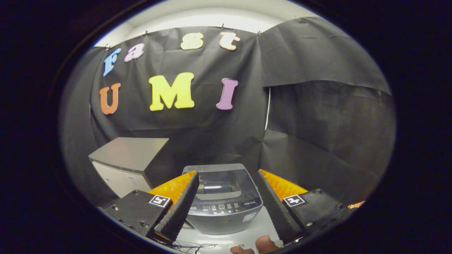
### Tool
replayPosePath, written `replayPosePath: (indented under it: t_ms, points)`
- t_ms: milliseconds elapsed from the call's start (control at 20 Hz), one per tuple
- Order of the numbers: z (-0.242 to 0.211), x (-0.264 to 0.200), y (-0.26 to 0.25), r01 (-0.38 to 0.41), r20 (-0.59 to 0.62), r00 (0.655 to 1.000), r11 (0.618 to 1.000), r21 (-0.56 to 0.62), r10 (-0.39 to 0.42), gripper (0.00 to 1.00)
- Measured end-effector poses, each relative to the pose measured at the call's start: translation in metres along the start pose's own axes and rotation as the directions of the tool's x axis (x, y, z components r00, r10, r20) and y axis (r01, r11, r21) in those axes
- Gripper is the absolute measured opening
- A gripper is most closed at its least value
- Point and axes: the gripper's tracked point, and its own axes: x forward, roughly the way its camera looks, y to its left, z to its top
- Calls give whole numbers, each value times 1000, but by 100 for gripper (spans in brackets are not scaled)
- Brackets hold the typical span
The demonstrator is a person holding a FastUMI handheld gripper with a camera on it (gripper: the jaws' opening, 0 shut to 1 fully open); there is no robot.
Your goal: Put the clothes into the washing machine and then close the washing machine lid.
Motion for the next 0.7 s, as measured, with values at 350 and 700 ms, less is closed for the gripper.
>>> replayPosePath:
  t_ms: [350,700]
  points:
    - [2,-145,-27,-162,126,978,986,-49,167,100]
    - [-22,-277,-66,-253,174,947,961,-109,269,100]
